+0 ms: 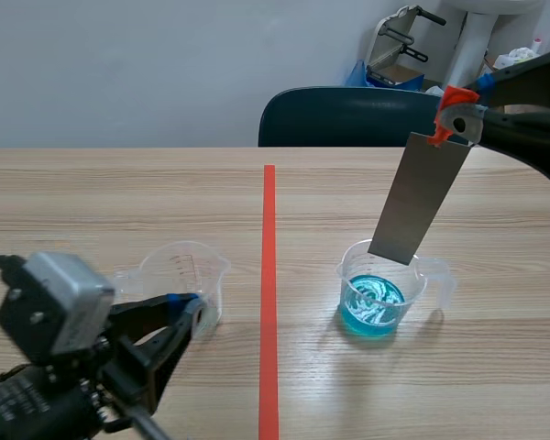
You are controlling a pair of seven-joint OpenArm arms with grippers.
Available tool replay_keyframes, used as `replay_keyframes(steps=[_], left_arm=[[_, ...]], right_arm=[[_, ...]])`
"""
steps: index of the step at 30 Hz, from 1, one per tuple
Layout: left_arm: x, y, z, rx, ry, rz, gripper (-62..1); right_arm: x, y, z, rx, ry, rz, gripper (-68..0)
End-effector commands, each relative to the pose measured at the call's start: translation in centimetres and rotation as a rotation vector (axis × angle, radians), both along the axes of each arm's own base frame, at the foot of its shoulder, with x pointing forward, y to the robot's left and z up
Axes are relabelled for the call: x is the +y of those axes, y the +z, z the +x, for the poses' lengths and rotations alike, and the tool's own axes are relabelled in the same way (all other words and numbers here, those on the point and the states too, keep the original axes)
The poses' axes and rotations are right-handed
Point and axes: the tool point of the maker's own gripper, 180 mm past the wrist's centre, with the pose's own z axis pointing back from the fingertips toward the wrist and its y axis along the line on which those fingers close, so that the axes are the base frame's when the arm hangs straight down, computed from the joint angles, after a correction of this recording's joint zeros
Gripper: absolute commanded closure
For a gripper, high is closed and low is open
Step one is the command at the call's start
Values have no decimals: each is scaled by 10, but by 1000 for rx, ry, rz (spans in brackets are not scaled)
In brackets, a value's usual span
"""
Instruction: Do the redox reaction experiment
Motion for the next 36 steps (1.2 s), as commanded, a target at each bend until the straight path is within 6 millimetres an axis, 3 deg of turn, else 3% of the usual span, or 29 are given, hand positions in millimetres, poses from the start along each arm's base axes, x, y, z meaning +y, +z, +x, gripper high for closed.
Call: replay_keyframes(steps=[1,7,13,20,32,36], left_arm=[[7,4,-10,11,15,-4,-40],[51,13,-33,67,116,51,-40],[76,24,-53,94,176,64,-40],[87,42,-67,99,203,55,-40],[103,73,-62,63,248,50,-47],[102,74,-60,67,245,60,-159]], right_arm=[[0,14,1,-33,9,14,-8],[0,14,1,-33,9,14,-8],[0,14,1,-33,9,14,-8],[0,14,1,-33,9,14,-8],[0,14,1,-32,9,14,-8],[0,14,1,-32,9,14,-8]])
